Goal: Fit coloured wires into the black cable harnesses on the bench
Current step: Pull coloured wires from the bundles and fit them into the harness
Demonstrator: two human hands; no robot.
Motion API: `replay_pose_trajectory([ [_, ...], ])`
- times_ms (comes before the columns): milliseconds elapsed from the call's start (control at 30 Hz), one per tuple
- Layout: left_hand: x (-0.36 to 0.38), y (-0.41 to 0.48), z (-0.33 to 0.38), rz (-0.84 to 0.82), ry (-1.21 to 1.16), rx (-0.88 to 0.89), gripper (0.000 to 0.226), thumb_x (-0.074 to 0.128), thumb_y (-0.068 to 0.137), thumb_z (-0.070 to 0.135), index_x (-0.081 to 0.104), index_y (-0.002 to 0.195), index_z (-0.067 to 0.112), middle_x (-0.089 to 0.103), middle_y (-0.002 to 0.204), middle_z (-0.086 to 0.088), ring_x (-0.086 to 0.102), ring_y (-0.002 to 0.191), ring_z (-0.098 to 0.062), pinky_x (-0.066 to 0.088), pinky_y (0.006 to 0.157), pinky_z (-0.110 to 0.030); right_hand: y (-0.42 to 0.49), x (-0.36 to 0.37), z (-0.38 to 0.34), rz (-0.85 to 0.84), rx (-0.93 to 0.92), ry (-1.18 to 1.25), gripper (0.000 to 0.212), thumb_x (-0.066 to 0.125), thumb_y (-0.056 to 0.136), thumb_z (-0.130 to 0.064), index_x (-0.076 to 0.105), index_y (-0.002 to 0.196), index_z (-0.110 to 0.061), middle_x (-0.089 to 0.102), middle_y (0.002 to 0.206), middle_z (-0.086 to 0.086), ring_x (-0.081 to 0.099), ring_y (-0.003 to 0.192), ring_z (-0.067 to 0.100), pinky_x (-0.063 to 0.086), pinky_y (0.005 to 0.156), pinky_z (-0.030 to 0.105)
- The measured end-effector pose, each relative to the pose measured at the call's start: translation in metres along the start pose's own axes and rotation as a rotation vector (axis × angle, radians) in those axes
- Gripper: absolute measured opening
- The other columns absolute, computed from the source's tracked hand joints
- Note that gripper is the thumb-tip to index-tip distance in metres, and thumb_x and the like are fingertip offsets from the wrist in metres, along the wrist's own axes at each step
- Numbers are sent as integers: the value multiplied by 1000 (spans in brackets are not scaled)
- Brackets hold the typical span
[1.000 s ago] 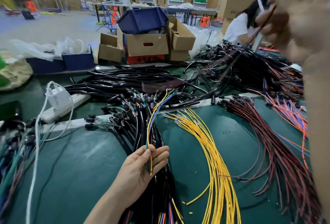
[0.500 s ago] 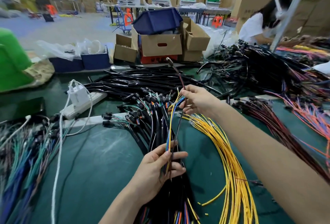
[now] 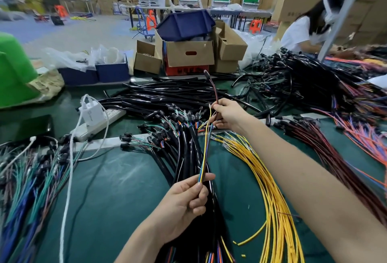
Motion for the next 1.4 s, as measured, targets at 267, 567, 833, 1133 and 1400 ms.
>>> replay_pose_trajectory([
  [267, -4, 0, 2, 7, -17, 4, 11, 43, 89, 7, 48, 98, 4, 36, 59, -1, 26, 42, -4, 23, 36, -13, 4, -78, 49, 222, 168, 209, 11, 52, 94, -6, 54, 84, -3, 57, 81, 16, 58, 51, 18, 42, 35, 16],
  [567, -12, 6, -1, -6, -23, 14, 12, 42, 89, 8, 50, 97, 7, 34, 59, 1, 24, 40, -3, 23, 34, -14, -82, -319, 130, 909, 366, -787, 22, 51, 88, -5, 65, 104, -1, 62, 110, 28, 59, 101, 41, 47, 83, 39],
  [833, -3, 10, -7, -285, -368, -120, 20, 22, 103, 4, 33, 120, 7, 48, 77, -14, 32, 58, -15, 31, 53, -26, -125, -343, 158, 511, 356, -558, 17, 63, 80, 13, 67, 97, 13, 62, 80, 17, 50, 68, 23, 42, 64, 26],
  [1133, 0, 9, -14, -389, -488, -218, 51, -4, 103, 10, 40, 127, 1, 49, 93, -24, 33, 68, -21, 29, 62, -32, -133, -360, 157, 882, 270, -575, 10, 48, 95, -11, 56, 99, -8, 67, 95, 21, 63, 52, 23, 51, 68, 39],
  [1400, -7, 12, -4, -264, -291, -114, 19, 40, 98, 3, 33, 114, 9, 50, 70, -8, 31, 51, -9, 33, 43, -21, -143, -329, 73, 1257, -173, -337, 17, 41, 98, -20, 53, 103, -8, 58, 91, 14, 52, 82, 27, 32, 70, 33],
])
Point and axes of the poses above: each hand's wrist, its own y-axis towards the middle knuckle, its own x-axis out of the palm, z = x × y, the point moved 5 cm from there along y, towards the middle knuckle
